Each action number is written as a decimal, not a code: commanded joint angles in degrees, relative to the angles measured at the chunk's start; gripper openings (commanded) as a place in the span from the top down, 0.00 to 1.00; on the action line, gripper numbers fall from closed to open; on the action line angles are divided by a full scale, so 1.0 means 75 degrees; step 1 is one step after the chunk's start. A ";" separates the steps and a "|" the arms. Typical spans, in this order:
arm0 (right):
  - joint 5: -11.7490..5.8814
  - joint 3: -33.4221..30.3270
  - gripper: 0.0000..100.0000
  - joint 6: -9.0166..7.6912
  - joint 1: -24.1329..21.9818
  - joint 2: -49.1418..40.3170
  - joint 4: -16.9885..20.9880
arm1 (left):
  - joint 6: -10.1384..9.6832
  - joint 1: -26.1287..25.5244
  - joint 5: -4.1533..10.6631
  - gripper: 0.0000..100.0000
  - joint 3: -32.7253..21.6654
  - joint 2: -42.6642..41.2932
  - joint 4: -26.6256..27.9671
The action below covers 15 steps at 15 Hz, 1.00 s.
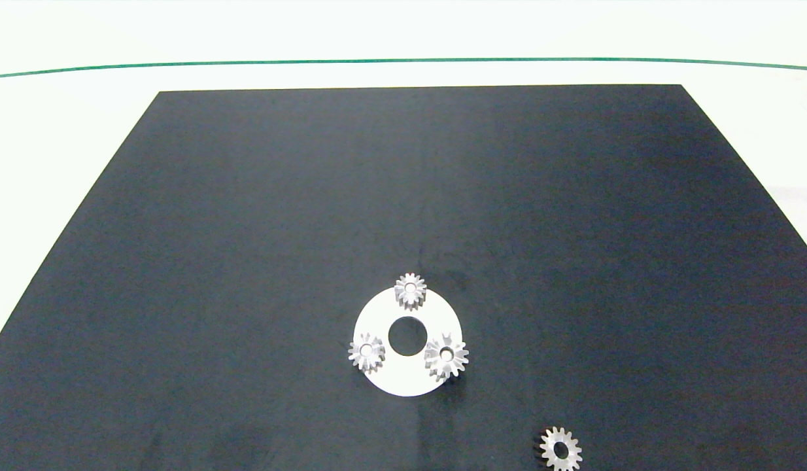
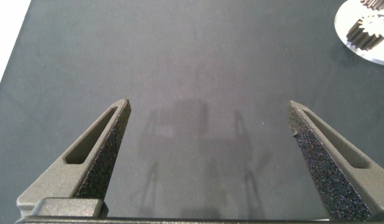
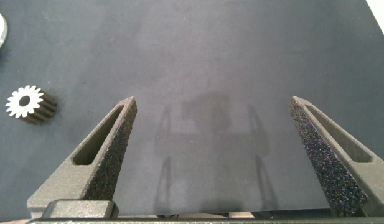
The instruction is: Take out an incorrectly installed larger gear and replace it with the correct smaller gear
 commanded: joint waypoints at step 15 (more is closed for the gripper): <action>0.0286 -0.5615 0.00 -0.2261 0.1315 0.6033 0.2637 | 0.1058 0.0130 0.0972 0.00 -0.9869 0.7404 0.6557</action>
